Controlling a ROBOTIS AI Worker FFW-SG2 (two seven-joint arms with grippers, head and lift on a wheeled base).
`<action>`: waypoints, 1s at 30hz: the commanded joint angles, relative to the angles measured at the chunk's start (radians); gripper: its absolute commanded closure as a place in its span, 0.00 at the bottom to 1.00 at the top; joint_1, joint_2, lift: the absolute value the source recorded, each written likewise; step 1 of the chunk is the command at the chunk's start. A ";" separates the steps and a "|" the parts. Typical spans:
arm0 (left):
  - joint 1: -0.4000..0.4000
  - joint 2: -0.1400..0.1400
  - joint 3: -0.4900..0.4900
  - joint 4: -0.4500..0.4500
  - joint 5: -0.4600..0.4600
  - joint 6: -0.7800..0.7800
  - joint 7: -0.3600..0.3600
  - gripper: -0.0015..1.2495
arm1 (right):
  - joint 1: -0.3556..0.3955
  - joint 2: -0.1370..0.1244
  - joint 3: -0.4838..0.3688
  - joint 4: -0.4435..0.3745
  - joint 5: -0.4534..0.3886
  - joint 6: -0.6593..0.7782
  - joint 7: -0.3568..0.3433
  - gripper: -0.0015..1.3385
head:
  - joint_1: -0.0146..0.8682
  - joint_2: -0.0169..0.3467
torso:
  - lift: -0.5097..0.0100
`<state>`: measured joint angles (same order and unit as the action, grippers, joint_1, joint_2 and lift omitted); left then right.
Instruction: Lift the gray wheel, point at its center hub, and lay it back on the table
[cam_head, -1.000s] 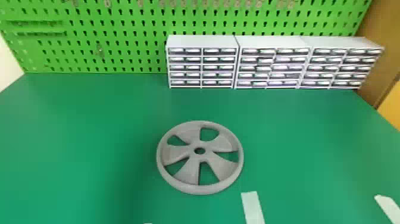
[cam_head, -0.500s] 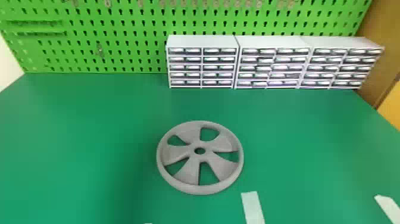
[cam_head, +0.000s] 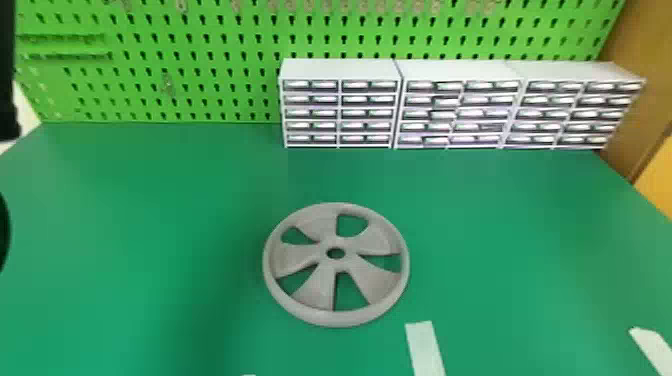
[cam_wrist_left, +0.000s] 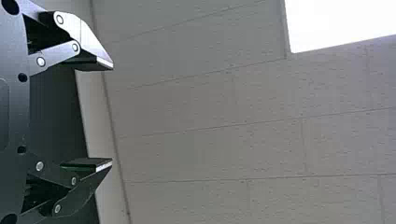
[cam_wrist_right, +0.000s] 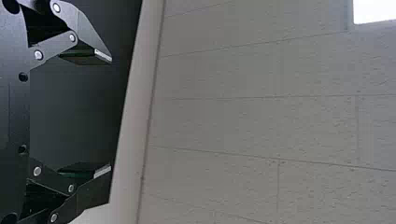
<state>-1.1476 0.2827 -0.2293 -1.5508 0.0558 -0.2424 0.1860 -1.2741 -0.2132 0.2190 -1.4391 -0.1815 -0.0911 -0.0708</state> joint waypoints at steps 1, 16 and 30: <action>0.057 0.003 0.007 0.001 -0.001 0.002 0.000 0.42 | 0.061 -0.020 -0.018 -0.001 -0.027 0.025 0.000 0.34 | 0.80 0.18 | 0.80; 0.272 0.012 0.067 0.044 0.059 0.044 0.016 0.41 | 0.297 -0.051 -0.050 -0.003 0.011 0.137 -0.038 0.34 | 0.80 0.18 | 0.80; 0.453 -0.007 0.104 0.090 0.081 0.044 0.038 0.41 | 0.461 -0.038 -0.066 0.012 -0.036 0.188 -0.041 0.33 | 0.80 0.18 | 0.80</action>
<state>-0.7468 0.2870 -0.1449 -1.4698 0.1295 -0.1978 0.2237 -0.8612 -0.2602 0.1563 -1.4299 -0.2024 0.0924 -0.1120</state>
